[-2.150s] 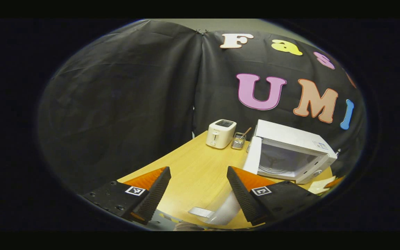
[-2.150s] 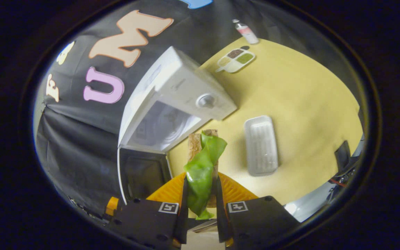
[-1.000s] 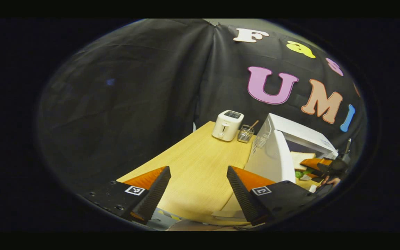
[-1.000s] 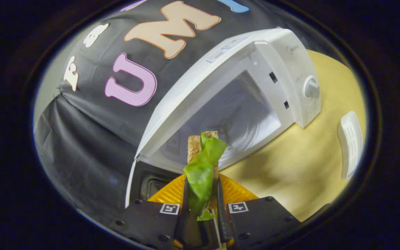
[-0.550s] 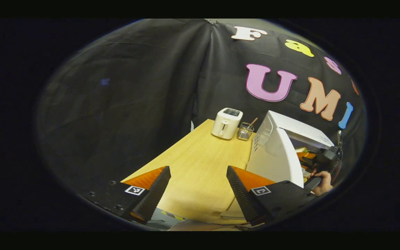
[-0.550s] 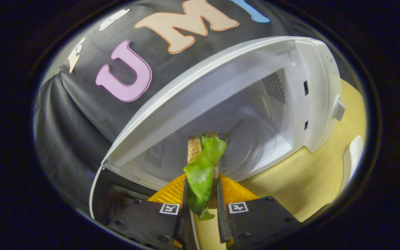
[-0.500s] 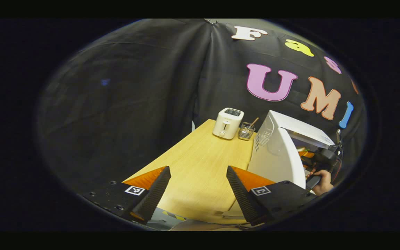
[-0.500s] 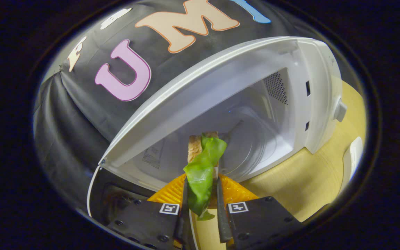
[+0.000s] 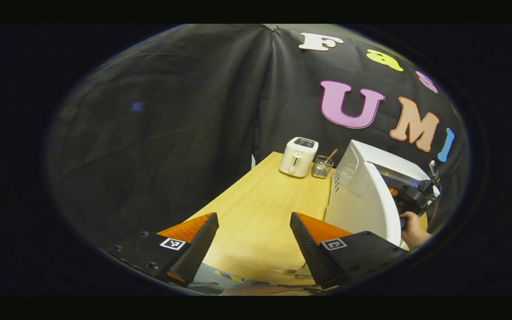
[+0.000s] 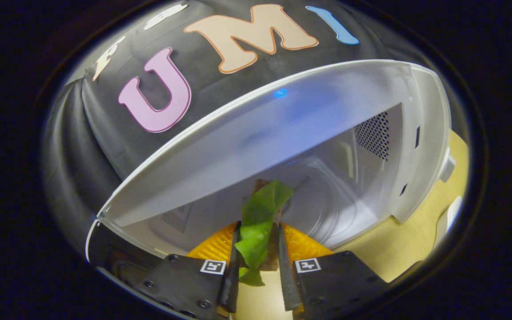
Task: Open the microwave oven with the left hand, put the food in, and close the microwave oven.
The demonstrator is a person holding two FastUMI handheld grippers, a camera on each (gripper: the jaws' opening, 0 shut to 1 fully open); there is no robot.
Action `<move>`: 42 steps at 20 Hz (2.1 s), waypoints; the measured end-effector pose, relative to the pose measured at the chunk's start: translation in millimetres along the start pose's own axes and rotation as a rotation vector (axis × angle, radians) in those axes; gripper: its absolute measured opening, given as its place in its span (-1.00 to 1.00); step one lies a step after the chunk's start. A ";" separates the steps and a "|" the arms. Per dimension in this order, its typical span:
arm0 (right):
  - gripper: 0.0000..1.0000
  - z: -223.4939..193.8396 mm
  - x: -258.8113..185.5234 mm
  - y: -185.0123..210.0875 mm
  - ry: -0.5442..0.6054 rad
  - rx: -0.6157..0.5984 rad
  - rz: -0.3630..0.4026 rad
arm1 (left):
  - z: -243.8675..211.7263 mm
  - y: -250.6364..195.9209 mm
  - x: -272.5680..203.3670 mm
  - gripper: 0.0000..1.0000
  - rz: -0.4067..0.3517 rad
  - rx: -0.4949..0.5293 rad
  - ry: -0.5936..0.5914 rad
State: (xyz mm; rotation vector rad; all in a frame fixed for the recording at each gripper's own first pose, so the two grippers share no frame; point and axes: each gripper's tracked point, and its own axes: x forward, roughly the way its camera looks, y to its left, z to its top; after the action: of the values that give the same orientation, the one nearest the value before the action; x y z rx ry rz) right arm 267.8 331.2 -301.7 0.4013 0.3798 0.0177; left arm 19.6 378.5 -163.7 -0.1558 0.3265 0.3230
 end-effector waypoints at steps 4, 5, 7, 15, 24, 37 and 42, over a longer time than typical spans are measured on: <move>-0.14 2.4 1.9 -9.1 -0.025 -0.099 -0.032 | 0.3 -4.2 -1.0 0.89 -0.008 0.001 -0.001; -0.14 5.9 3.5 -16.5 -0.033 -0.131 -0.065 | 0.0 -5.7 -1.6 0.89 -0.012 0.001 -0.001; -0.02 6.1 5.2 -38.1 -0.017 -0.231 -0.145 | -1.0 -10.5 -1.5 0.80 -0.024 0.004 -0.002; 0.89 12.7 -17.6 -61.3 -0.020 -0.412 -0.195 | -5.8 -19.3 -2.5 0.78 -0.058 0.004 0.006; 0.92 31.4 -89.0 -42.7 -0.083 -0.431 -0.152 | -19.1 -39.1 3.0 -0.19 -0.131 0.036 0.039; 0.94 66.0 -214.4 -67.0 -0.204 -0.274 -0.243 | -43.9 -63.7 -8.4 -0.99 -0.266 0.153 0.112; 0.94 42.7 -266.8 -88.1 -0.187 -0.239 -0.317 | -52.3 -81.4 -19.4 -0.99 -0.349 0.219 0.123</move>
State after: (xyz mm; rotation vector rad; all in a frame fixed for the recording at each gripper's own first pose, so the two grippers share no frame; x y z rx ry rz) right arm 30.2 209.6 -204.0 0.1018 0.2495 -0.2798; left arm 14.4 286.2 -198.1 -0.0151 0.4463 -0.0690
